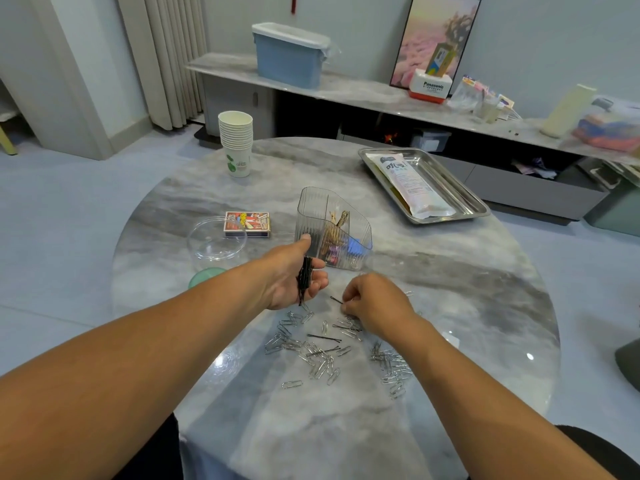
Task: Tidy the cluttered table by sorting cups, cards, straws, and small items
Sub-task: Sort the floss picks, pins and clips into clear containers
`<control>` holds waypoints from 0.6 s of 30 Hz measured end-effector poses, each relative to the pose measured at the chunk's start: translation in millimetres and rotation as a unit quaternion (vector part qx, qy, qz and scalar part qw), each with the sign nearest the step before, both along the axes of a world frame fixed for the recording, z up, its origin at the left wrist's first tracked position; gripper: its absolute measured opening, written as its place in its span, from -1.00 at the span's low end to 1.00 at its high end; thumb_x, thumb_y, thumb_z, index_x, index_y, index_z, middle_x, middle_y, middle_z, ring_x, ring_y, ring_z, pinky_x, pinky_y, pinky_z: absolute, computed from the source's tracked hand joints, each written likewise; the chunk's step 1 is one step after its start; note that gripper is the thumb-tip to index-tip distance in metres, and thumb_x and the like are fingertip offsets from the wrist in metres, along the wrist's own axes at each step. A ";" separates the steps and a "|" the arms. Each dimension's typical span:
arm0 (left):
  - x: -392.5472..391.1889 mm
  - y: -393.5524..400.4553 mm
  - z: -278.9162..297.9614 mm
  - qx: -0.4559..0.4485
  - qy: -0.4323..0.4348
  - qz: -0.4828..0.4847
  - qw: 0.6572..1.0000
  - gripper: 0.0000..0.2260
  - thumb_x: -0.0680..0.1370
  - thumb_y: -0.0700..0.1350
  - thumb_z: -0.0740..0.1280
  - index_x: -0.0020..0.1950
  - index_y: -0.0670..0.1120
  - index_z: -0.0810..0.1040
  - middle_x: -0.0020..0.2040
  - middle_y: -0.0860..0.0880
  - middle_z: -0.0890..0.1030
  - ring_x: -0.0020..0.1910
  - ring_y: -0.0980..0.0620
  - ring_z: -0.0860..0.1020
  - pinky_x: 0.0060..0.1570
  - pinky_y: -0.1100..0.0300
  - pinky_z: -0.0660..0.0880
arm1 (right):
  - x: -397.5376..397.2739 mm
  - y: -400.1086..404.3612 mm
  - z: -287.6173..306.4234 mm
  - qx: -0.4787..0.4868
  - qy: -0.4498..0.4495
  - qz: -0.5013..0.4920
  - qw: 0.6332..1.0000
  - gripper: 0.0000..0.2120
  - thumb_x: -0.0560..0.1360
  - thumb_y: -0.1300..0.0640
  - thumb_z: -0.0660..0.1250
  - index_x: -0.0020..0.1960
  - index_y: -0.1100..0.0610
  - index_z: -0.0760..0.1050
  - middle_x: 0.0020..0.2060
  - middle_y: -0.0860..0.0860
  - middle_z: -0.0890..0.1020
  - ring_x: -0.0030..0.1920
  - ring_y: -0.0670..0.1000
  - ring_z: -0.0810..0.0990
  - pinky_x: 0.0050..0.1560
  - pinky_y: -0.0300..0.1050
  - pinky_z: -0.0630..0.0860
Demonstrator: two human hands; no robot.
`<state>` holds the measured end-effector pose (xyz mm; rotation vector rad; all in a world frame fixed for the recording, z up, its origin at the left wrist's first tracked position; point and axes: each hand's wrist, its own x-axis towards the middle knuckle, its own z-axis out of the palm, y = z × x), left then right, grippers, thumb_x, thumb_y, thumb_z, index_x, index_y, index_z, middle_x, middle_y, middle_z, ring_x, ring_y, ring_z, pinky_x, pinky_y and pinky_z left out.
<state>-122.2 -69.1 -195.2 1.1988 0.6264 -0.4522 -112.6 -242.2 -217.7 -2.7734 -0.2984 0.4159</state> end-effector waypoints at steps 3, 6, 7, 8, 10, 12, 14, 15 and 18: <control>-1.0 1.1 -2.1 0.000 0.000 -0.002 1.000 -0.50 0.68 0.23 0.07 0.08 -0.19 0.50 -0.18 -0.17 0.59 -0.34 0.00 0.56 -0.48 0.24 0.48 | -4.2 10.7 -3.5 -0.080 -0.036 0.045 0.995 -0.93 0.55 0.14 0.40 -0.02 0.09 0.66 -0.01 0.06 0.65 0.05 0.14 0.60 -0.04 -0.05 0.52; -2.2 1.8 -2.8 -0.015 0.002 0.003 1.000 -0.50 0.68 0.22 0.08 0.10 -0.23 0.49 -0.14 -0.20 0.56 -0.32 -0.05 0.59 -0.49 0.21 0.54 | -12.2 17.6 -4.6 -0.198 -0.096 0.132 0.966 -0.81 0.58 0.25 0.30 0.18 0.18 0.53 0.12 0.13 0.53 0.14 0.20 0.53 -0.05 -0.02 0.34; -2.8 1.9 -2.6 -0.023 0.001 0.008 1.000 -0.49 0.68 0.21 0.09 0.09 -0.24 0.49 -0.12 -0.21 0.55 -0.30 -0.07 0.60 -0.49 0.20 0.56 | -15.1 18.6 -5.1 -0.212 -0.105 0.144 0.961 -0.80 0.57 0.27 0.30 0.20 0.18 0.49 0.12 0.13 0.52 0.13 0.20 0.53 -0.05 -0.02 0.31; -2.9 2.3 -2.5 -0.030 0.000 0.013 0.999 -0.49 0.68 0.20 0.09 0.10 -0.26 0.49 -0.09 -0.22 0.55 -0.26 -0.10 0.61 -0.48 0.18 0.58 | -16.4 19.4 -6.1 -0.198 -0.106 0.138 0.965 -0.82 0.58 0.28 0.29 0.17 0.17 0.47 0.09 0.12 0.53 0.11 0.19 0.54 -0.07 -0.03 0.30; -2.6 1.7 -2.1 -0.045 -0.002 0.014 0.999 -0.46 0.68 0.21 0.08 0.11 -0.29 0.48 -0.03 -0.26 0.55 -0.16 -0.15 0.63 -0.45 0.13 0.62 | -14.9 19.0 -0.7 -0.070 -0.078 0.054 0.993 -0.95 0.61 0.23 0.25 0.01 0.10 0.42 -0.04 0.07 0.56 0.00 0.16 0.57 -0.13 -0.04 0.36; -2.8 0.9 -1.2 -0.058 0.003 0.006 0.998 -0.44 0.69 0.22 0.06 0.11 -0.29 0.47 -0.01 -0.27 0.55 -0.10 -0.18 0.62 -0.41 0.10 0.64 | -10.6 19.4 10.1 0.138 -0.017 -0.068 0.988 -0.88 0.65 0.14 0.23 -0.06 0.10 0.46 -0.14 0.02 0.59 -0.11 0.06 0.57 -0.17 -0.06 0.44; -3.0 -0.3 -0.8 -0.085 0.009 -0.008 0.996 -0.41 0.68 0.25 0.02 0.13 -0.30 0.47 -0.09 -0.26 0.57 -0.16 -0.16 0.63 -0.37 0.09 0.65 | -11.2 21.4 22.6 0.282 0.011 -0.117 0.952 -0.85 0.64 0.15 0.29 -0.08 0.15 0.57 -0.25 0.01 0.62 -0.25 -0.04 0.56 -0.24 -0.15 0.47; -3.4 -1.0 -0.6 -0.103 0.009 -0.018 0.995 -0.39 0.68 0.26 0.01 0.15 -0.30 0.47 -0.16 -0.24 0.58 -0.23 -0.14 0.62 -0.34 0.08 0.65 | -13.9 23.8 27.9 0.340 0.034 -0.120 0.932 -0.86 0.63 0.18 0.32 -0.07 0.19 0.60 -0.28 0.02 0.63 -0.33 -0.08 0.57 -0.31 -0.21 0.47; -5.2 -3.9 0.5 -0.123 0.003 -0.041 0.992 -0.39 0.68 0.25 -0.01 0.11 -0.29 0.50 -0.31 -0.19 0.57 -0.36 -0.09 0.59 -0.30 0.08 0.66 | -18.3 27.0 34.4 0.386 0.065 -0.101 0.915 -0.88 0.61 0.23 0.35 -0.02 0.24 0.64 -0.25 0.07 0.69 -0.38 -0.14 0.60 -0.36 -0.33 0.49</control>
